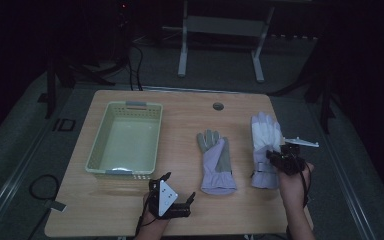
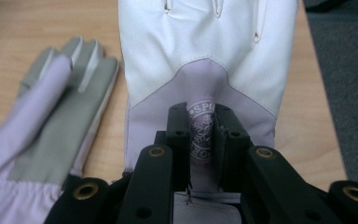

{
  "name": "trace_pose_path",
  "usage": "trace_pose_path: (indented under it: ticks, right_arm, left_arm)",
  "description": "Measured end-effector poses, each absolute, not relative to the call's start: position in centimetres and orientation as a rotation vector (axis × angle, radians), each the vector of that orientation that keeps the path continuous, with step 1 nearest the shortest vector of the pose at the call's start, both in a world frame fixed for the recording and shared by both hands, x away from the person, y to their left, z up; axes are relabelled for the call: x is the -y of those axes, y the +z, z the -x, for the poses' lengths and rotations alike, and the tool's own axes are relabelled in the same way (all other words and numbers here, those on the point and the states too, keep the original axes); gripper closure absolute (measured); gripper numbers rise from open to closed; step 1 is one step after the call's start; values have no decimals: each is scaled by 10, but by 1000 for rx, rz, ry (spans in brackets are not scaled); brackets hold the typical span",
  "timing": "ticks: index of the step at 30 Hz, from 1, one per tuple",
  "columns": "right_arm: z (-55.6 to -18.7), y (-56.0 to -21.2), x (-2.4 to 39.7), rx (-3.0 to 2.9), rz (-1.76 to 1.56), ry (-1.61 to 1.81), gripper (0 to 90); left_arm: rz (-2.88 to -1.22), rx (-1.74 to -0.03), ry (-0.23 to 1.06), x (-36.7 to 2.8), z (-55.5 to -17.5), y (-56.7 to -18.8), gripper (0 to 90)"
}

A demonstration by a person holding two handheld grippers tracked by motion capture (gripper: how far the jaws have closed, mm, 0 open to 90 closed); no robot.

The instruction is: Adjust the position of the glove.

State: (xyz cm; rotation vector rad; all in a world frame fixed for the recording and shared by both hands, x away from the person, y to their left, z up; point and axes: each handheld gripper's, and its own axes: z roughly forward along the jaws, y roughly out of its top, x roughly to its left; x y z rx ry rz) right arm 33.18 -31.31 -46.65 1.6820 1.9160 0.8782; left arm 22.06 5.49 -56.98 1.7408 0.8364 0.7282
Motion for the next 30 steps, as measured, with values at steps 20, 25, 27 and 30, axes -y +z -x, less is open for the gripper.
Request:
trace_pose_path:
  ticks: [20,25,27,30]
  right_arm:
    - [-357,-531,321,-1961,-1763,827,725]
    - [-357,-526,326,-1998,-1733,862,669]
    - [-357,-522,327,-2018,-1724,871,652]
    - [-357,-504,338,-2130,-1527,967,566]
  left_arm:
    - [-1705,-859,682,-60,-223,-570,11]
    - [-1708,-857,683,-60,-223,-570,12]
    - [-1714,-853,682,-59,-223,-570,12]
    - [-1712,-852,677,-59,-223,-570,12]
